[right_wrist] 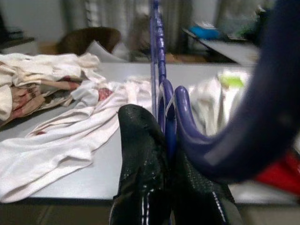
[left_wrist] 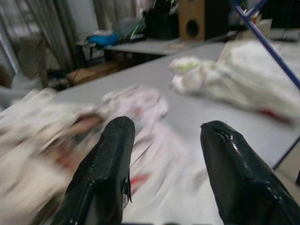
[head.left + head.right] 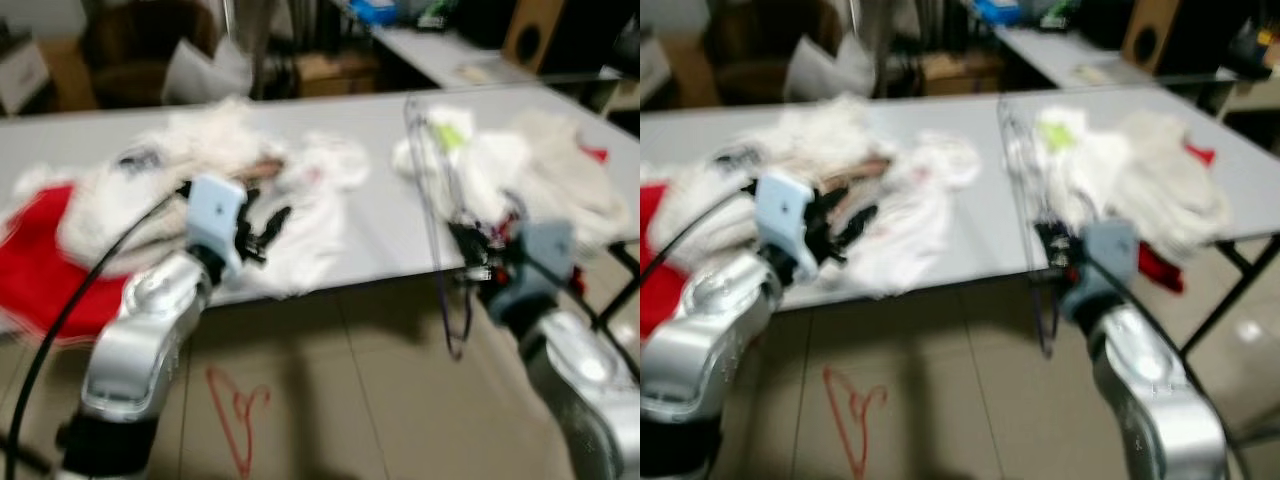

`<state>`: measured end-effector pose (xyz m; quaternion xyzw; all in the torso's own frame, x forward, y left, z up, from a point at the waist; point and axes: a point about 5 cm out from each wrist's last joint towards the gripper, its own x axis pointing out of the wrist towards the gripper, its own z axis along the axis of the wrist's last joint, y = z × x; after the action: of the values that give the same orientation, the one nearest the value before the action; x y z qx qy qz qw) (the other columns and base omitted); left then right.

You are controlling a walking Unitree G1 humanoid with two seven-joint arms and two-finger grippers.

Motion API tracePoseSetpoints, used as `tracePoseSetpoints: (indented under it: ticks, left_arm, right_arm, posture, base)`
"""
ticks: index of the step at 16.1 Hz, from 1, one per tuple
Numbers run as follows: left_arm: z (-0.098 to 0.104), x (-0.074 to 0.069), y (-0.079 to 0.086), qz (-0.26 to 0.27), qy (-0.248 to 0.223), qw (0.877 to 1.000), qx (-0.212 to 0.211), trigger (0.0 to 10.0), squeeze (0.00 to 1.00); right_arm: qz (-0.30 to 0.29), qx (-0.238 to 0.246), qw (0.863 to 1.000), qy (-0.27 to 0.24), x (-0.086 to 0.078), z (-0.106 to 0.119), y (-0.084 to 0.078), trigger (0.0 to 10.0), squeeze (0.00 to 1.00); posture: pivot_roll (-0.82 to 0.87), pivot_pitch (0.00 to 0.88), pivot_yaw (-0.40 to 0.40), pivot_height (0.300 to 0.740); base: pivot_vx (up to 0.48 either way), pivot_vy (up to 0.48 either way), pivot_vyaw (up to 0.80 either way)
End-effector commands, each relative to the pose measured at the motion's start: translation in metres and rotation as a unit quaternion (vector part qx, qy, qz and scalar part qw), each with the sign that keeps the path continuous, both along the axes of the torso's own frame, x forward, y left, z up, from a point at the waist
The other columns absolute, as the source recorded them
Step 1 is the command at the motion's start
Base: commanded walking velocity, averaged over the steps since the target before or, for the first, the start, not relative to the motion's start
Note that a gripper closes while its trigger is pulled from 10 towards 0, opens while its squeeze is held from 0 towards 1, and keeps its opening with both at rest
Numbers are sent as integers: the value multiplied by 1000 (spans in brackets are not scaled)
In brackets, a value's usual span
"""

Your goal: Hang hanger

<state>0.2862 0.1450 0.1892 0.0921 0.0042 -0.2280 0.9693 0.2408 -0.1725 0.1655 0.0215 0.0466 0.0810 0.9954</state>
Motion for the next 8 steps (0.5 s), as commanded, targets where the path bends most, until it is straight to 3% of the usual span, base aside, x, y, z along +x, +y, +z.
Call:
tracePoseSetpoints:
  ticks: [1, 2, 4, 8]
  left_arm:
    - [1, 0, -1, 1, -5, 1000, 8, 10000, 0]
    - [0, 1, -1, 1, -1, 1000, 4, 10000, 0]
    - [0, 2, 0, 5, 1, 1000, -4, 10000, 0]
    - [-4, 4, 1, 6, 5, 1000, 5, 10000, 0]
  right_arm:
    - [-17, 17, 1000, -6, 1, 1, -5, 10000, 0]
    - [-23, 28, 999, -4, 0, 0, -6, 10000, 0]
    - [-24, 26, 999, -8, 0, 0, -6, 10000, 0]
    - [-34, 18, 999, -6, 0, -2, -7, 10000, 0]
  posture:
    - [-146, 0, -3, 740]
    - [-148, 0, -2, 740]
    - [-153, 0, 1, 740]
    - [-161, 0, 2, 740]
  base:
    - [0, -480, -781]
    - [0, -480, -781]
    - [0, 0, -781]
    - [0, 0, 0]
